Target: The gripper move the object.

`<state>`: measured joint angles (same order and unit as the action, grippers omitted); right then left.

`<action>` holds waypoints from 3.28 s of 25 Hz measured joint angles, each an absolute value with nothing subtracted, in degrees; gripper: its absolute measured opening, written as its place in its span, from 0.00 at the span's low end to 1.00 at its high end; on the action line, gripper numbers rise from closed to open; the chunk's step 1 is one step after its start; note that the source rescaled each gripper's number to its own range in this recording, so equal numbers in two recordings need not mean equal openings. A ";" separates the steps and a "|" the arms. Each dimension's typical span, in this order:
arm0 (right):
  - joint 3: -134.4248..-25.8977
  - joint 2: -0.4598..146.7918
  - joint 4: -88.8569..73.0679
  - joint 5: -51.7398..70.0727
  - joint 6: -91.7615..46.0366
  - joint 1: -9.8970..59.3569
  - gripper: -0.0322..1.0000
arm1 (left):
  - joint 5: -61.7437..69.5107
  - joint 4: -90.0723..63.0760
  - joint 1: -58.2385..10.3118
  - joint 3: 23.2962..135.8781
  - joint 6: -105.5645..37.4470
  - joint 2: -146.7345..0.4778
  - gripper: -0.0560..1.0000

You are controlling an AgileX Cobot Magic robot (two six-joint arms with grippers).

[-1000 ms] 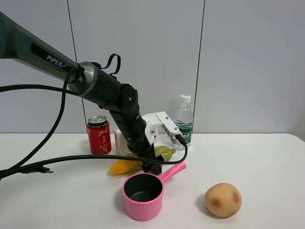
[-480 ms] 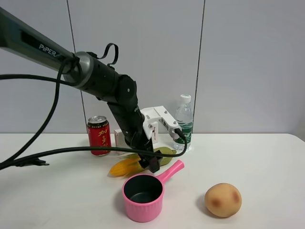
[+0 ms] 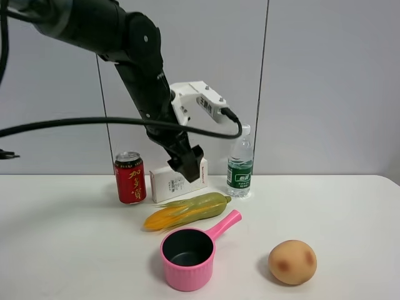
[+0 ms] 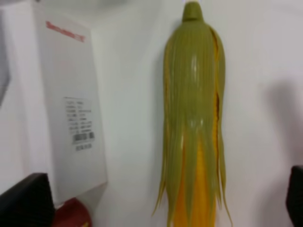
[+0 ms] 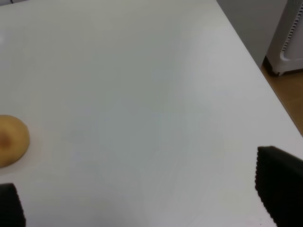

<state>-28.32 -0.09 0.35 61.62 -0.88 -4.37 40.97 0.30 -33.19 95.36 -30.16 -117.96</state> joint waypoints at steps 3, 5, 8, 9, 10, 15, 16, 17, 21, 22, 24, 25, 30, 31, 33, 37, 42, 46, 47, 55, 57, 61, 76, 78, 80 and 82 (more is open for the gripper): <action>-28.32 -0.09 0.35 61.62 -0.88 -4.37 1.00 | 42.09 0.87 -33.00 95.36 -28.69 -114.96 0.99; -28.32 -0.09 0.35 61.62 -0.88 -4.37 1.00 | 42.63 1.41 -32.36 95.36 -27.63 -113.27 0.99; -28.32 -0.09 0.35 61.62 -0.88 -4.37 1.00 | 43.03 3.45 -30.80 95.29 -26.44 -111.40 0.99; -28.32 -0.09 0.35 61.62 -0.88 -4.37 1.00 | 43.38 4.11 -30.14 95.29 -26.01 -110.91 0.99; -28.32 -0.09 0.35 61.62 -0.88 -4.37 1.00 | 43.93 4.79 -29.51 95.29 -25.52 -110.33 0.99; -28.32 -0.09 0.35 61.62 -0.88 -4.37 1.00 | 46.35 7.01 -23.63 94.94 -22.45 -106.41 0.99; -28.32 -0.09 0.35 61.62 -0.88 -4.37 1.00 | 46.58 7.36 -20.34 94.04 -21.59 -104.43 0.99; -28.32 -0.09 0.35 61.62 -0.88 -4.37 1.00 | 46.58 7.47 -18.89 93.23 -21.43 -103.23 0.99; -28.32 -0.09 0.35 61.62 -0.88 -4.37 1.00 | 45.30 7.60 -12.07 87.67 -21.24 -97.86 0.99; -28.32 -0.09 0.35 61.62 -0.88 -4.37 1.00 | 45.00 7.60 -10.41 85.98 -21.18 -96.18 0.99; -28.32 -0.09 0.35 61.62 -0.88 -4.37 1.00 | 44.47 7.67 -7.61 81.36 -21.10 -92.70 0.99; -28.32 -0.09 0.35 61.62 -0.88 -4.37 1.00 | 44.00 7.67 -6.20 78.89 -20.74 -90.57 0.99; -28.32 -0.09 0.35 61.62 -0.88 -4.37 1.00 | 42.37 7.20 -0.54 66.61 -17.65 -78.24 0.99; -28.32 -0.09 0.35 61.62 -0.88 -4.37 1.00 | 42.26 6.88 0.23 63.85 -16.41 -74.98 0.99; -28.32 -0.09 0.35 61.62 -0.88 -4.37 1.00 | 42.07 6.43 1.93 58.88 -13.05 -68.56 0.99; -28.32 -0.09 0.35 61.62 -0.88 -4.37 1.00 | 42.59 6.27 3.38 50.48 -5.60 -53.76 0.99; -28.32 -0.09 0.35 61.62 -0.88 -4.37 1.00 | 46.64 6.66 3.38 44.50 0.42 -36.75 0.99; -28.32 -0.09 0.35 61.62 -0.88 -4.37 1.00 | 51.05 6.67 3.38 41.58 6.66 -26.32 0.99; -28.32 -0.09 0.35 61.62 -0.88 -4.37 1.00 | 52.16 6.67 3.38 40.83 7.88 -23.74 0.99; -28.32 -0.09 0.35 61.62 -0.88 -4.37 1.00 | 56.09 6.67 3.38 34.21 11.28 -6.57 0.99; -28.32 -0.09 0.35 61.62 -0.88 -4.37 1.00 | 57.18 6.67 3.38 32.78 11.65 -3.75 0.99; -28.32 -0.09 0.35 61.62 -0.88 -4.37 1.00 | 59.78 6.00 3.38 29.77 11.81 -0.14 0.99; -28.32 -0.09 0.35 61.62 -0.88 -4.37 1.00 | 60.48 5.51 3.38 29.07 11.85 0.32 0.99; -28.32 -0.09 0.35 61.62 -0.88 -4.37 1.00 | 60.48 5.51 3.38 29.07 11.85 0.32 0.99; -28.32 -0.09 0.35 61.62 -0.88 -4.37 1.00 | 60.48 5.51 3.38 29.07 11.85 0.32 0.99; -28.32 -0.09 0.35 61.62 -0.88 -4.37 1.00 | 60.48 5.51 3.38 29.07 11.85 0.32 0.99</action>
<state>-28.32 -0.09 0.35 61.62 -0.88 -4.37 60.48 5.51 3.38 29.07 11.85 0.32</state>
